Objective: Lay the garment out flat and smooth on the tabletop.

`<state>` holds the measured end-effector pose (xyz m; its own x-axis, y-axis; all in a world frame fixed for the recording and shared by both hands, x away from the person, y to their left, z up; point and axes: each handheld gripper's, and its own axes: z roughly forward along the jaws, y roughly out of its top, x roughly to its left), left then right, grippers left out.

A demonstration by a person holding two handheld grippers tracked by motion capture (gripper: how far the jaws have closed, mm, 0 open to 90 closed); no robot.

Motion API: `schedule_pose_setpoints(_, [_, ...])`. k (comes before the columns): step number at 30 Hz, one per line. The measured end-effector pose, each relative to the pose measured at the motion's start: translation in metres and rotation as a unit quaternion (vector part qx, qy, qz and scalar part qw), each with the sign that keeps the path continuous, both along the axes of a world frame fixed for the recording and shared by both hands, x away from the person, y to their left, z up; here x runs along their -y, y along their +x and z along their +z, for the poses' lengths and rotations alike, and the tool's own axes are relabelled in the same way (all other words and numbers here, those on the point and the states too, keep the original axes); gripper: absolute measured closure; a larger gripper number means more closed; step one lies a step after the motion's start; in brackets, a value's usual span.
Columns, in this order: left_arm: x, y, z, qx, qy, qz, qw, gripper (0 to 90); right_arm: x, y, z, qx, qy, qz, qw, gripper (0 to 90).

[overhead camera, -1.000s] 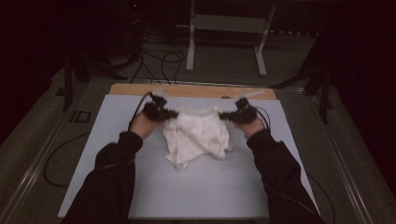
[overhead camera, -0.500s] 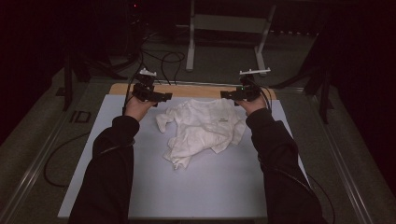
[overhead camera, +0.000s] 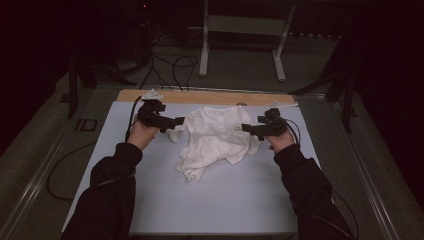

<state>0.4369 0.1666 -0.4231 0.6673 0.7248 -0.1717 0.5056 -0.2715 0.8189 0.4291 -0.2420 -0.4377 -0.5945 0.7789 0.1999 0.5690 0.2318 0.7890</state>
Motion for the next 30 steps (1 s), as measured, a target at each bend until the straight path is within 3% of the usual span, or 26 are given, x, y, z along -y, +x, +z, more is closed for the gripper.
schedule_pose_setpoints(6, [-0.008, -0.013, -0.014, -0.004, -0.003, 0.002, 1.0, 0.1, 0.008, -0.028, -0.004, 0.006, 0.005, 0.01, 0.9999, 13.8])
schedule_pose_setpoints(8, [-0.012, -0.017, -0.022, -0.008, -0.002, 0.007, 0.9999, 0.1, 0.012, -0.045, -0.007, 0.012, 0.005, 0.016, 0.9998, 14.1])
schedule_pose_setpoints(13, [-0.024, -0.013, -0.047, -0.029, 0.002, 0.059, 0.9978, 5.8, 0.016, -0.071, -0.016, 0.019, 0.005, 0.025, 0.9995, 14.1])
schedule_pose_setpoints(14, [-0.024, -0.013, -0.047, -0.029, 0.002, 0.059, 0.9978, 9.7, 0.016, -0.077, -0.019, 0.021, 0.0, 0.026, 0.9994, 14.1])
schedule_pose_setpoints(15, [-0.03, -0.007, -0.058, -0.046, -0.013, 0.075, 0.9961, 10.9, 0.016, -0.082, -0.024, 0.023, 0.0, 0.027, 0.9994, 14.1])
schedule_pose_setpoints(19, [-0.036, 0.004, -0.076, -0.077, -0.039, 0.088, 0.9923, 17.3, 0.015, -0.089, -0.033, 0.021, -0.007, 0.032, 0.9993, 14.0])
schedule_pose_setpoints(21, [-0.036, 0.009, -0.083, -0.085, -0.04, 0.091, 0.9914, 21.1, 0.013, -0.09, -0.036, 0.024, -0.02, 0.035, 0.9989, 14.0])
schedule_pose_setpoints(24, [-0.034, 0.016, -0.091, -0.097, -0.042, 0.091, 0.9902, 25.3, 0.013, -0.089, -0.037, 0.023, -0.017, 0.034, 0.999, 14.0])
schedule_pose_setpoints(28, [-0.029, 0.023, -0.096, -0.103, -0.055, 0.088, 0.9892, 39.1, 0.013, -0.089, -0.039, 0.019, -0.015, 0.036, 0.9991, 13.9])
schedule_pose_setpoints(30, [-0.026, 0.025, -0.098, -0.107, -0.056, 0.081, 0.9894, 53.0, 0.013, -0.089, -0.039, 0.019, -0.019, 0.037, 0.9989, 14.0])
